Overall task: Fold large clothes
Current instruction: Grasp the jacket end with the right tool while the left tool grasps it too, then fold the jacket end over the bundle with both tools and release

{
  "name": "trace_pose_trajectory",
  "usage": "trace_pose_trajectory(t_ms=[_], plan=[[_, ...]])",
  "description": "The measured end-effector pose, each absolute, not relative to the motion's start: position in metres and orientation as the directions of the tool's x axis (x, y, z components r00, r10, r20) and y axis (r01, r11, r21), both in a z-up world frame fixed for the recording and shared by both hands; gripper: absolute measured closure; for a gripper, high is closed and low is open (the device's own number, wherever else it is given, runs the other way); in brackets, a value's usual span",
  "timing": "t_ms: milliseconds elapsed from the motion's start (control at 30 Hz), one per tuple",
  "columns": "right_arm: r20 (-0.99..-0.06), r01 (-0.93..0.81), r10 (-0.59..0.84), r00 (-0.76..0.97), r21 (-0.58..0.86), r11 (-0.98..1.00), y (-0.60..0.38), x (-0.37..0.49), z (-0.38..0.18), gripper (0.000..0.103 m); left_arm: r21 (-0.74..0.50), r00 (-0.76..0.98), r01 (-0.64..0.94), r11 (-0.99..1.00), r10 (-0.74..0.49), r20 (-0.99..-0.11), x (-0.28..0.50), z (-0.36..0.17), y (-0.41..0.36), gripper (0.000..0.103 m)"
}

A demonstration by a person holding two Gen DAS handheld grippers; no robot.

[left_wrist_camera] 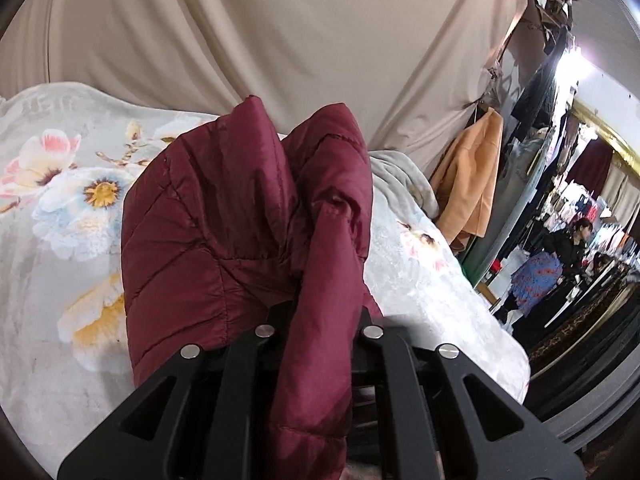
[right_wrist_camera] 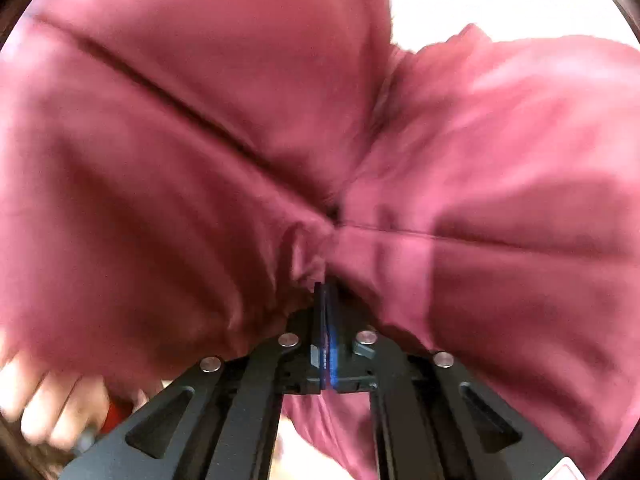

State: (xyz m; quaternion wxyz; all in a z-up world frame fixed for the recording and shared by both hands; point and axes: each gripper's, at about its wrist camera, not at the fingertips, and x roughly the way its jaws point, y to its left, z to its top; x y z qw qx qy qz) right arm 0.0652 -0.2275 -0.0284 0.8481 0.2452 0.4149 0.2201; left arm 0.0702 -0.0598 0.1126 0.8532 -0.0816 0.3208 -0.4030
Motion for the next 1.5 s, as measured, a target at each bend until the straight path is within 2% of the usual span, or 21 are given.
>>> trace_pose_trajectory(t_ms=[67, 167, 267, 367, 633, 833, 933, 1000, 1033, 1100, 1133, 1167, 1200, 1233, 1300, 1367, 1433, 1500], plan=[[-0.552, -0.091, 0.479, 0.683, 0.586, 0.805, -0.280, 0.026, -0.009, 0.095, -0.390, 0.473, 0.636, 0.666, -0.736, -0.485, 0.071, 0.112, -0.061, 0.093], [-0.591, 0.085, 0.295, 0.751, 0.530, 0.844, -0.331, 0.000, -0.010, 0.095, -0.392, 0.452, 0.644, 0.656, -0.741, -0.497, 0.072, 0.108, -0.074, 0.093], [-0.616, 0.133, 0.325, 0.717, 0.579, 0.805, -0.353, 0.010, -0.035, 0.097, -0.382, 0.421, 0.665, 0.642, -0.744, -0.519, 0.069, 0.102, -0.097, 0.093], [-0.641, 0.120, 0.343, 0.686, 0.566, 0.816, -0.342, 0.028, -0.048, 0.098, -0.358, 0.390, 0.685, 0.635, -0.734, -0.555, 0.064, 0.093, -0.124, 0.093], [-0.630, 0.114, 0.367, 0.685, 0.590, 0.799, -0.332, 0.019, -0.058, 0.099, -0.310, 0.309, 0.711, 0.631, -0.676, -0.669, 0.058, 0.047, -0.201, 0.093], [-0.593, 0.162, 0.292, 0.750, 0.594, 0.788, -0.363, -0.025, -0.032, 0.098, -0.270, 0.289, 0.700, 0.661, -0.608, -0.740, 0.062, 0.012, -0.234, 0.089], [-0.585, 0.195, 0.222, 0.780, 0.565, 0.802, -0.373, -0.045, -0.015, 0.092, -0.262, 0.300, 0.689, 0.676, -0.595, -0.746, 0.062, 0.004, -0.243, 0.087], [-0.565, 0.198, 0.203, 0.800, 0.567, 0.799, -0.378, -0.054, -0.004, 0.091, -0.270, 0.293, 0.691, 0.671, -0.601, -0.744, 0.061, 0.007, -0.245, 0.078], [-0.557, 0.194, 0.202, 0.806, 0.571, 0.798, -0.379, -0.057, 0.000, 0.091, -0.307, 0.265, 0.692, 0.653, -0.626, -0.733, 0.060, 0.014, -0.242, 0.068], [-0.548, 0.187, 0.184, 0.816, 0.551, 0.813, -0.378, -0.069, 0.008, 0.089, -0.380, 0.234, 0.682, 0.625, -0.679, -0.696, 0.057, 0.035, -0.229, 0.064], [-0.545, 0.181, 0.172, 0.821, 0.534, 0.826, -0.377, -0.073, 0.016, 0.084, -0.404, 0.236, 0.686, 0.605, -0.710, -0.663, 0.054, 0.049, -0.216, 0.059], [-0.532, 0.165, 0.164, 0.830, 0.517, 0.840, -0.370, -0.076, 0.024, 0.079, -0.407, 0.254, 0.693, 0.595, -0.729, -0.635, 0.052, 0.063, -0.204, 0.043], [-0.518, 0.145, 0.167, 0.839, 0.508, 0.849, -0.360, -0.080, 0.029, 0.068, -0.389, 0.307, 0.695, 0.605, -0.739, -0.599, 0.047, 0.082, -0.186, 0.037], [-0.499, 0.115, 0.177, 0.848, 0.499, 0.859, -0.353, -0.080, 0.032, 0.060, -0.374, 0.351, 0.693, 0.617, -0.741, -0.572, 0.045, 0.095, -0.173, 0.032], [-0.467, 0.049, 0.202, 0.861, 0.471, 0.881, -0.337, -0.085, 0.048, 0.054, -0.310, 0.462, 0.675, 0.670, -0.711, -0.531, 0.038, 0.116, -0.143, 0.031], [-0.449, -0.014, 0.234, 0.862, 0.440, 0.898, -0.315, -0.082, 0.058, 0.048, -0.257, 0.539, 0.637, 0.727, -0.659, -0.525, 0.034, 0.122, -0.124, 0.029], [-0.447, -0.061, 0.264, 0.854, 0.418, 0.907, -0.298, -0.080, 0.064, 0.043, -0.228, 0.553, 0.616, 0.754, -0.619, -0.557, 0.032, 0.111, -0.108, 0.029], [-0.467, -0.102, 0.283, 0.838, 0.376, 0.921, -0.278, -0.069, 0.063, 0.042, -0.223, 0.540, 0.596, 0.772, -0.590, -0.600, 0.034, 0.094, -0.100, 0.029]])
